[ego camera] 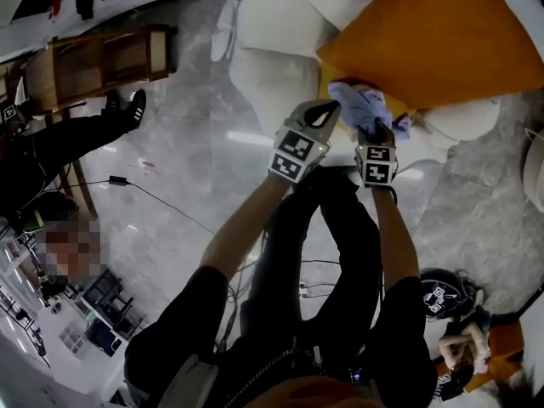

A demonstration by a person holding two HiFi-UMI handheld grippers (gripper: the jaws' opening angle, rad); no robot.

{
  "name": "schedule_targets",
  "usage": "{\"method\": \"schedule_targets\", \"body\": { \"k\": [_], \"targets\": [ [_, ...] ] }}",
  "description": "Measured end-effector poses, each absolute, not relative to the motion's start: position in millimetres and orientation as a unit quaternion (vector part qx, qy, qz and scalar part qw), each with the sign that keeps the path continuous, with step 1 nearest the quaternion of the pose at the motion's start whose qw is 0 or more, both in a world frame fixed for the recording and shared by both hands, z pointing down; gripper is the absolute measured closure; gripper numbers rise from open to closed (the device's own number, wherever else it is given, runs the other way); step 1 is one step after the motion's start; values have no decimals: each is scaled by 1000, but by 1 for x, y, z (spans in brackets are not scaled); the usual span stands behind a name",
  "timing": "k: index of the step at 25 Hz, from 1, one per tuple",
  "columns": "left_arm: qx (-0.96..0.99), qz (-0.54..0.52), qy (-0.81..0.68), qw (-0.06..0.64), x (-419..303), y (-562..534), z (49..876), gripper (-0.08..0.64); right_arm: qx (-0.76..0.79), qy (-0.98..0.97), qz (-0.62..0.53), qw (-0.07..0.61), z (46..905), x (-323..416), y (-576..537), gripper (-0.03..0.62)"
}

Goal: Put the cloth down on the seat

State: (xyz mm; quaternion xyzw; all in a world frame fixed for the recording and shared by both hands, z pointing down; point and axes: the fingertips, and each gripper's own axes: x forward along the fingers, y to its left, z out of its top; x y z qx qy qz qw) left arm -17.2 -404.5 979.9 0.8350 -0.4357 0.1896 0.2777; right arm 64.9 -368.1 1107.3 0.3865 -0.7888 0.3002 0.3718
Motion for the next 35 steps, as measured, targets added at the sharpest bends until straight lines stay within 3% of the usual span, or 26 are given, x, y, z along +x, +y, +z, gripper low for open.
{"method": "schedule_targets", "body": {
  "k": [15,20,28,35],
  "targets": [
    [826,181,-458,275,-66,-388,995,554,390,-757,317,417,1203,63,-366,480],
    [828,185,-453,272,-67,-383,1003,554,403,-741,357,401,1222,69,-361,471],
    [834,193,-441,270,-57,-378,981,554,418,-751,345,378,1173,80,-359,408],
    [847,201,-422,252,-34,-376,926,554,409,-764,350,355,1102,85,-353,421]
  ]
}}
